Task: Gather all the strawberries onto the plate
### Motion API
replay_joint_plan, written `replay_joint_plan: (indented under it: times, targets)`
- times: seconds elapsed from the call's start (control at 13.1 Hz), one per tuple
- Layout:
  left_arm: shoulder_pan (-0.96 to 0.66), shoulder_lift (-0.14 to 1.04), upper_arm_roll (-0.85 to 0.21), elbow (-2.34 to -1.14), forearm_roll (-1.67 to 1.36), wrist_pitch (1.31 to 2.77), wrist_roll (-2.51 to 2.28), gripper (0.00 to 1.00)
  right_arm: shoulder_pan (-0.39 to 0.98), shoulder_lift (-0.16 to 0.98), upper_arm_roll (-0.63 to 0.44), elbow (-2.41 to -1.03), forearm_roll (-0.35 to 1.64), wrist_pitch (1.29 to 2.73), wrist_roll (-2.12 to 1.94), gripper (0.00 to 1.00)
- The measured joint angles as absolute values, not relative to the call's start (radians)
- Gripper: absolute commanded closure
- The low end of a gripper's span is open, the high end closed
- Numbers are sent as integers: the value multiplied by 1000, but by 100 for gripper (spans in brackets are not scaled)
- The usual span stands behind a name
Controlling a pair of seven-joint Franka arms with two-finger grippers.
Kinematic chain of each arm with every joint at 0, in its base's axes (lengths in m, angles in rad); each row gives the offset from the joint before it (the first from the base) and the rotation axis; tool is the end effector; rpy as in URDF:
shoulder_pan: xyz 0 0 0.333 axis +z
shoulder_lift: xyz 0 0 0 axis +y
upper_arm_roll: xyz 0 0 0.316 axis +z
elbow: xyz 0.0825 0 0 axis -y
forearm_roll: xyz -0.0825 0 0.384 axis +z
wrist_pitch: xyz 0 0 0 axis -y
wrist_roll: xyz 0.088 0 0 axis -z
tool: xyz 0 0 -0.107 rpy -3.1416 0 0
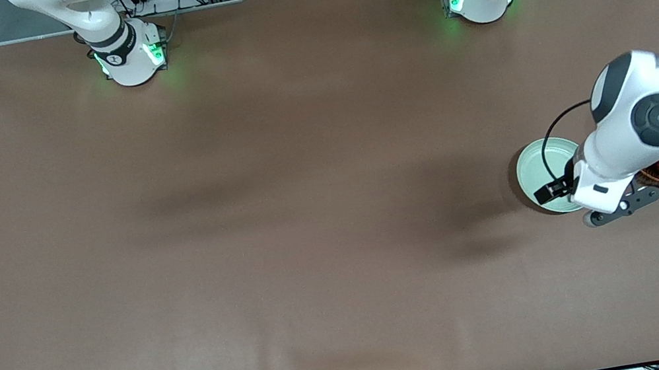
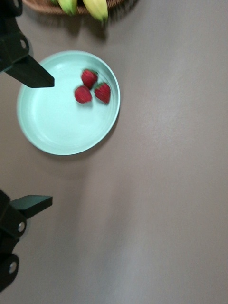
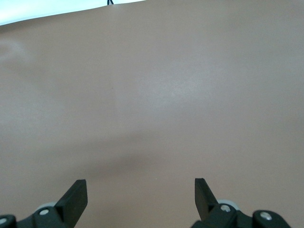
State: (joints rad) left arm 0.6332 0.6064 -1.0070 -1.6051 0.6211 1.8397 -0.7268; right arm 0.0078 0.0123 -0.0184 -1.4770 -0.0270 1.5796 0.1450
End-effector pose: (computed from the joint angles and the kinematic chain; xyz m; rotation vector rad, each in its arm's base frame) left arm 0.6522 -0.0987 0.3941 -3.0159 -0.3399 0.0180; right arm 0.5596 -0.0087 0.6629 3.1077 -0.2438 0.1434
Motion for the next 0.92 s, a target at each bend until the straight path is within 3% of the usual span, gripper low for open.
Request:
replay_joint_plan:
  times: [0.31, 0.61, 0.77, 0.92]
  targets:
    - [634, 586, -1148, -1458, 620, 1635, -727, 0, 8, 13, -19, -1476, -27, 1579, 145, 0]
    - [632, 530, -1235, -1404, 598, 1572, -727, 0, 9, 13, -20, -1476, -27, 1579, 145, 0]
    - [622, 481, -1239, -1392, 536, 1556, -727, 0, 9, 14, -20, -1476, -27, 1579, 145, 0]
    - [584, 411, -1172, -1375, 443, 1546, -726, 0, 9, 14, -20, -1476, -27, 1579, 145, 0]
